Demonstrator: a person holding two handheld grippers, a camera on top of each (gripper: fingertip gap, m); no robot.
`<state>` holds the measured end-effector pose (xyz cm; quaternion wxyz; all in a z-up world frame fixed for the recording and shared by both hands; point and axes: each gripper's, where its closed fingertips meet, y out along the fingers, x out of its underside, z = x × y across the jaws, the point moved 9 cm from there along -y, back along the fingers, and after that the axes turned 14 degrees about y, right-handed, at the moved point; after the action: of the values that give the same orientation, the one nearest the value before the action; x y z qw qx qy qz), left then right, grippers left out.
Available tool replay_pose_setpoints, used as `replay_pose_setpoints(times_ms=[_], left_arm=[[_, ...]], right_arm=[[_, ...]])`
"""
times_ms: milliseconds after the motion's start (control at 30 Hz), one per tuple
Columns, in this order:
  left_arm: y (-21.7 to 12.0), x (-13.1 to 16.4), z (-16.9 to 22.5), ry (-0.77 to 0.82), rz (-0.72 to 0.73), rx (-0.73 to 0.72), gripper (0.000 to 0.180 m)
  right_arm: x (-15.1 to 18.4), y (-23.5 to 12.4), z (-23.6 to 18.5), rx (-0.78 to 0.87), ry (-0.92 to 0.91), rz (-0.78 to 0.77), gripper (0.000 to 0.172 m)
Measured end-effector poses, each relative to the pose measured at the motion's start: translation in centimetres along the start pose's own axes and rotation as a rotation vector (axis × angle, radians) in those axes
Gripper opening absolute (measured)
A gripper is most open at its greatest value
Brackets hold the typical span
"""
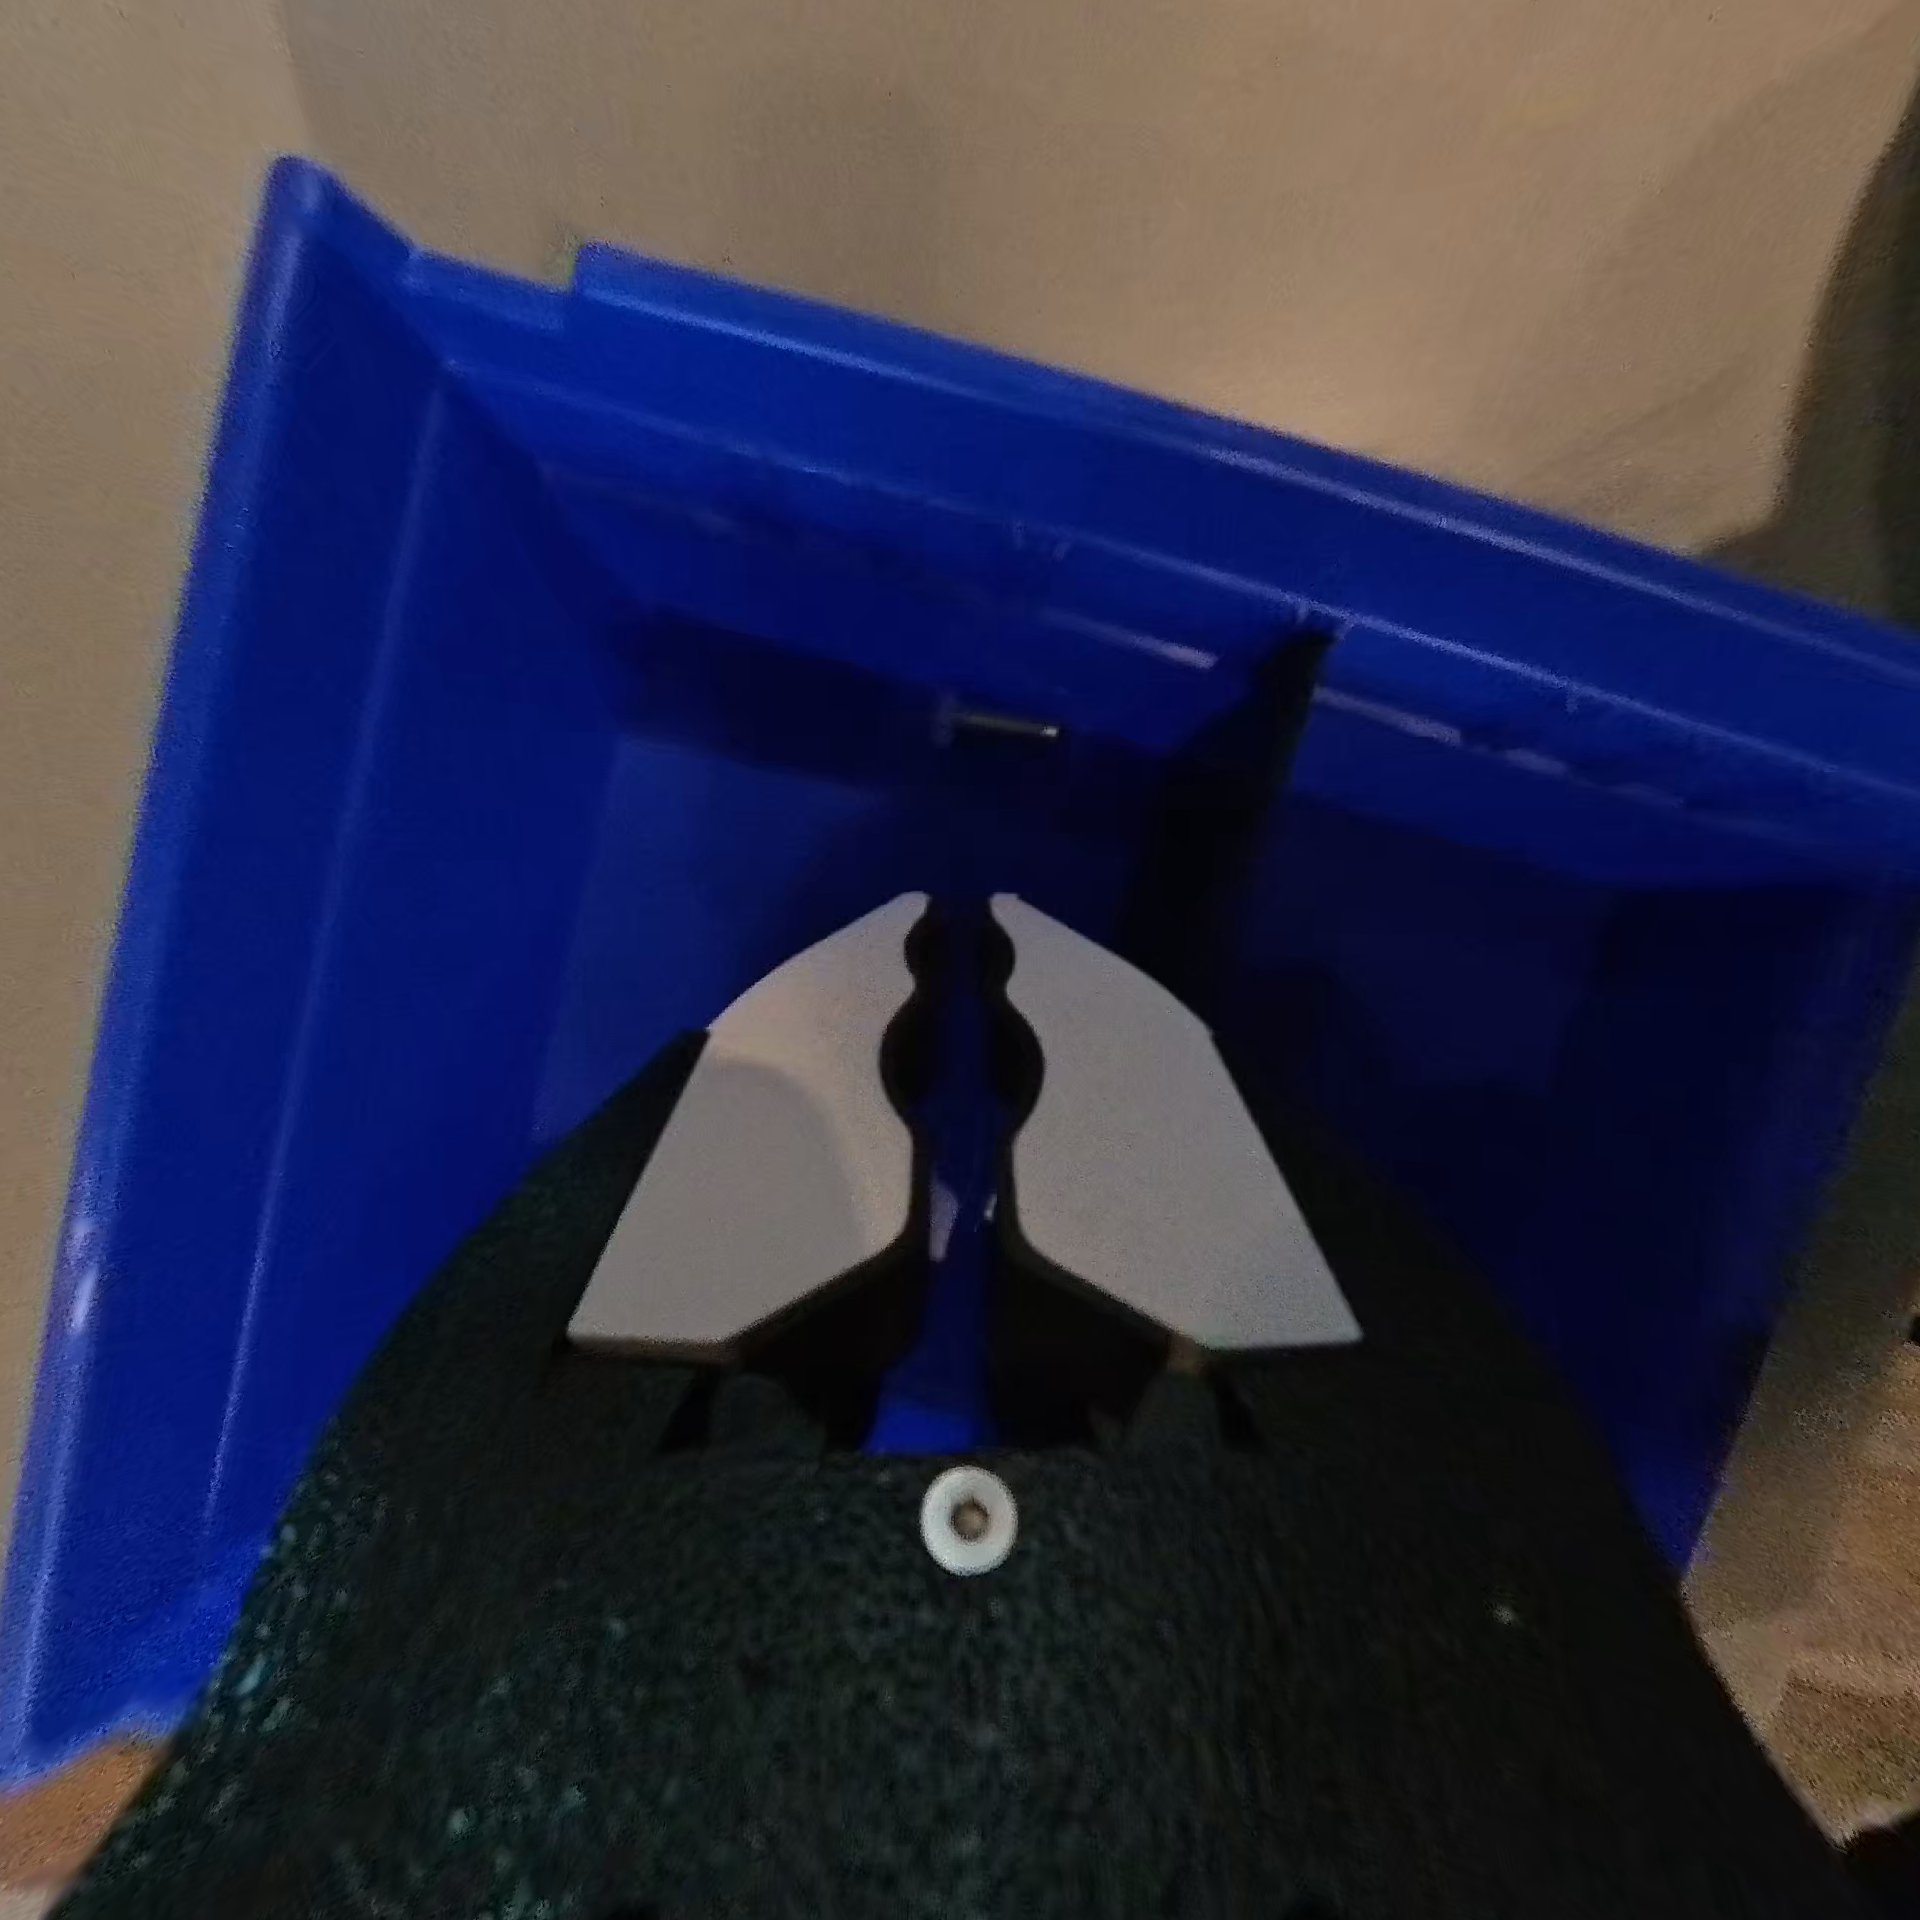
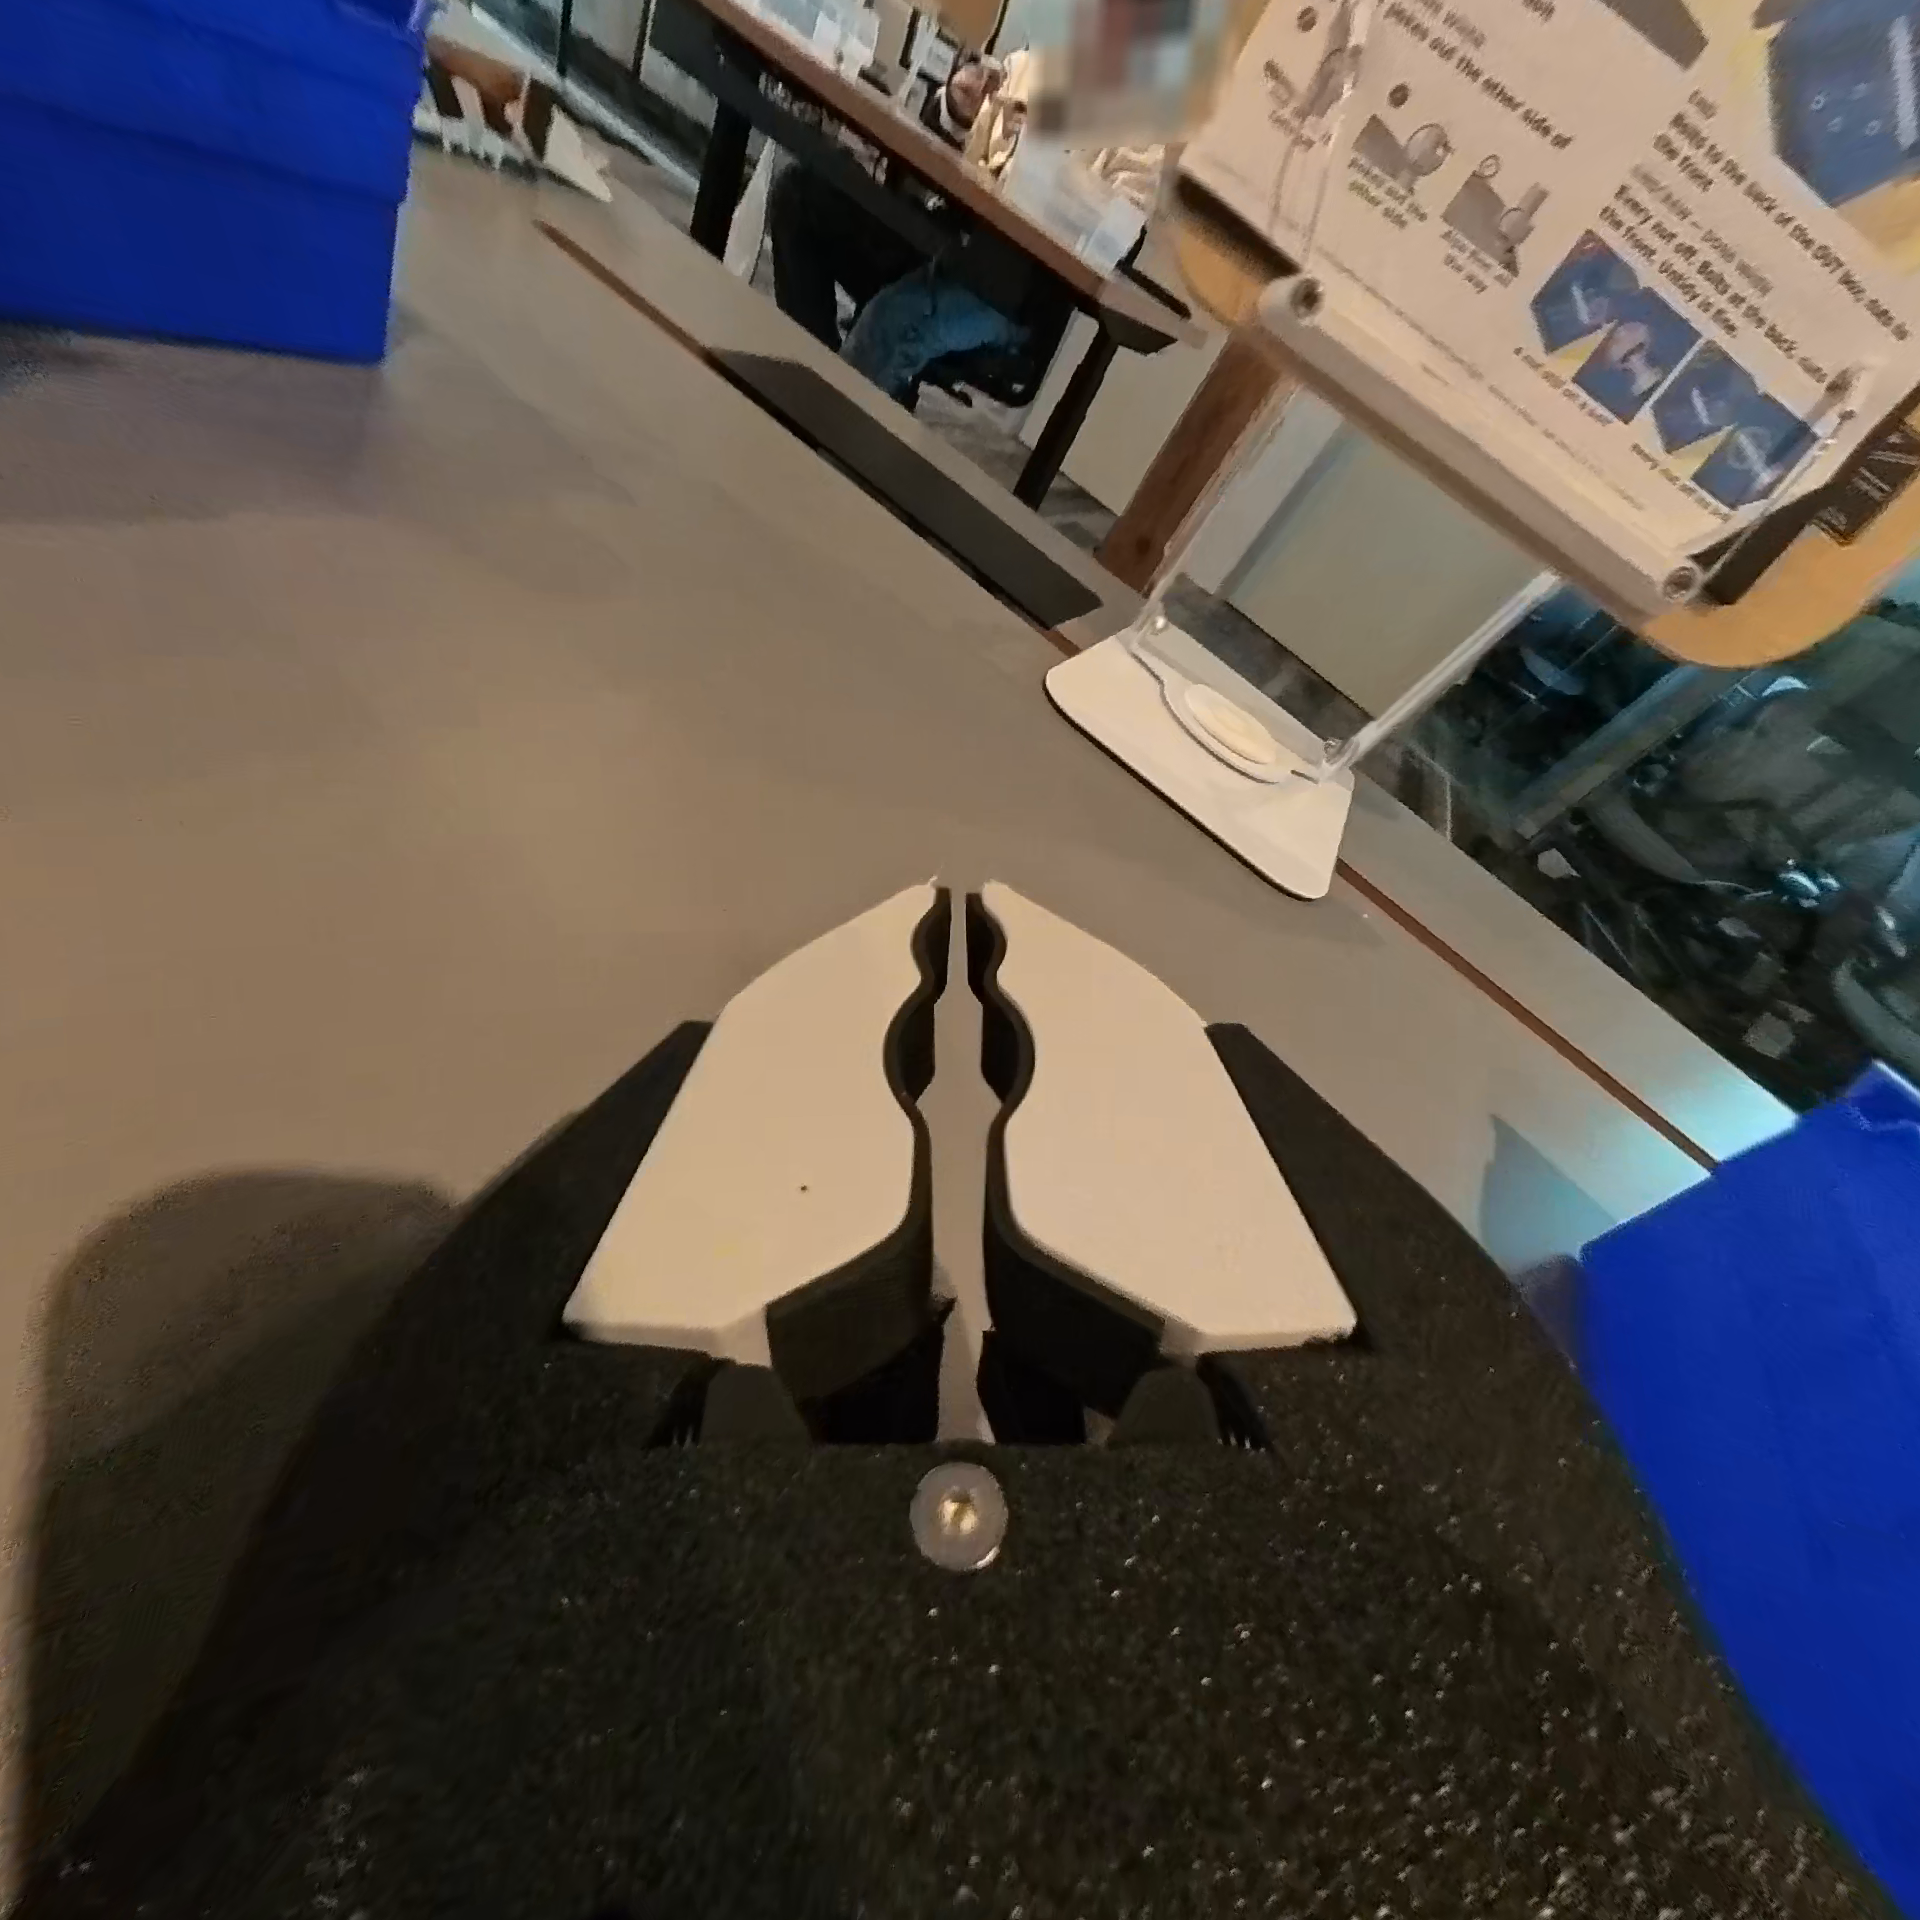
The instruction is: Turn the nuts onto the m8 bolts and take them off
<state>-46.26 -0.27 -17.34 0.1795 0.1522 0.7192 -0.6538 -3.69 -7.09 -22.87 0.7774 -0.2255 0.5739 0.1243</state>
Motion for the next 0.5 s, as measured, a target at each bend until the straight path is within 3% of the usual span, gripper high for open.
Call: replay_pose_setpoints(times_ms=[33, 200, 500], left_arm=[[0.6, -0.2, -0.3, 0.01, -0.001, 0.038, 0.009], [2.9, -1.1, -1.1, 0.091, -0.043, 0.138, 0.031], [5.3, -2.1, -1.3, 0.141, -0.071, 0.242, 0.053]], right_arm=[[0.1, 0.1, -0.2, -0.001, -0.022, -0.015, 0.002], [0.3, 0.6, -1.0, -0.012, -0.109, -0.065, 0.003], [0.3, 0.7, -1.0, -0.001, -0.116, -0.069, 0.003]])
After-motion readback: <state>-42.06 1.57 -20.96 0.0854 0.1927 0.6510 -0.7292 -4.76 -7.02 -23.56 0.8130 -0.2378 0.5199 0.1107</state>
